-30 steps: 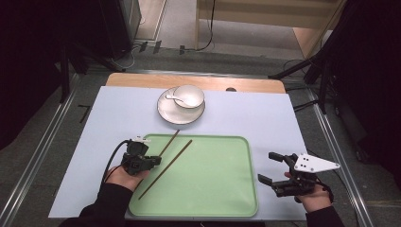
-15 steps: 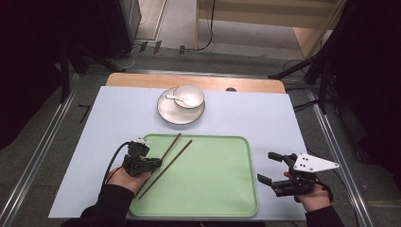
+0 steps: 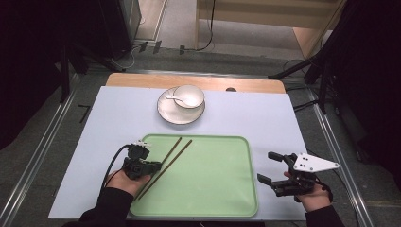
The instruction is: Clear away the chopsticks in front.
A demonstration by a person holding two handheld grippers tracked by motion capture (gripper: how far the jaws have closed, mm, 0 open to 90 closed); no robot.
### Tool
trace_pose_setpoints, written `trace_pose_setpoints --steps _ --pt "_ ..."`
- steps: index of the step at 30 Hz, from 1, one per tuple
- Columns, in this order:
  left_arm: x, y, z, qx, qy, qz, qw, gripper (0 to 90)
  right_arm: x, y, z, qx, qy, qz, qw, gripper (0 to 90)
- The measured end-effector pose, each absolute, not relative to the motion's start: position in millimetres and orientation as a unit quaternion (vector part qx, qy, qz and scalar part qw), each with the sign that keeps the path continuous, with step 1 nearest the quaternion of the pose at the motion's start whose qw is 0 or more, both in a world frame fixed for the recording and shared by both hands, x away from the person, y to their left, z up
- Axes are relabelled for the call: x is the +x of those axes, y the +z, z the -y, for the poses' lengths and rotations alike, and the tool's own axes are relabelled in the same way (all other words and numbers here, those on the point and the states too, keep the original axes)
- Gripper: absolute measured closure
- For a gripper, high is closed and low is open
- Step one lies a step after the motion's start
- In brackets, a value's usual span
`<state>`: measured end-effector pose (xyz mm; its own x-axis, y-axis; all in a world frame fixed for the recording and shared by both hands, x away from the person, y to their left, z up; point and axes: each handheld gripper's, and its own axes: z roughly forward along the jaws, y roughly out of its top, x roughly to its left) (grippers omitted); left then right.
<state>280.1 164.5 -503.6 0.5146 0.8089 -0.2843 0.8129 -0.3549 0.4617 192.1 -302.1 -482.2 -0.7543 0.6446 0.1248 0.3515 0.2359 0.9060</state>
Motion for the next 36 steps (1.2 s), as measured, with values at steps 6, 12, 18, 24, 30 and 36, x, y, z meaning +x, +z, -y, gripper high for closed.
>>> trace_pose_setpoints --steps 6,12,18,24,30,36 --pt "285 -502 -171 0.820 -0.005 -0.494 0.289 75.8 192 -482 302 0.321 0.528 -0.774 0.139 14.5" --pt "288 -495 -177 0.822 -0.002 -0.478 0.310 62.9 192 -482 302 0.322 0.528 -0.774 0.137 14.5" --pt "290 -489 -187 0.820 -0.001 -0.465 0.334 49.0 192 -482 302 0.322 0.528 -0.774 0.137 14.5" --pt "288 -478 -200 0.819 0.021 -0.458 0.345 41.0 192 -483 302 0.323 0.526 -0.775 0.136 14.5" --pt "284 -473 -214 0.818 0.032 -0.454 0.351 38.0 193 -482 302 0.323 0.526 -0.775 0.136 14.5" --pt "280 -468 -228 0.813 0.043 -0.457 0.358 36.5 192 -482 303 0.326 0.528 -0.772 0.135 14.5"
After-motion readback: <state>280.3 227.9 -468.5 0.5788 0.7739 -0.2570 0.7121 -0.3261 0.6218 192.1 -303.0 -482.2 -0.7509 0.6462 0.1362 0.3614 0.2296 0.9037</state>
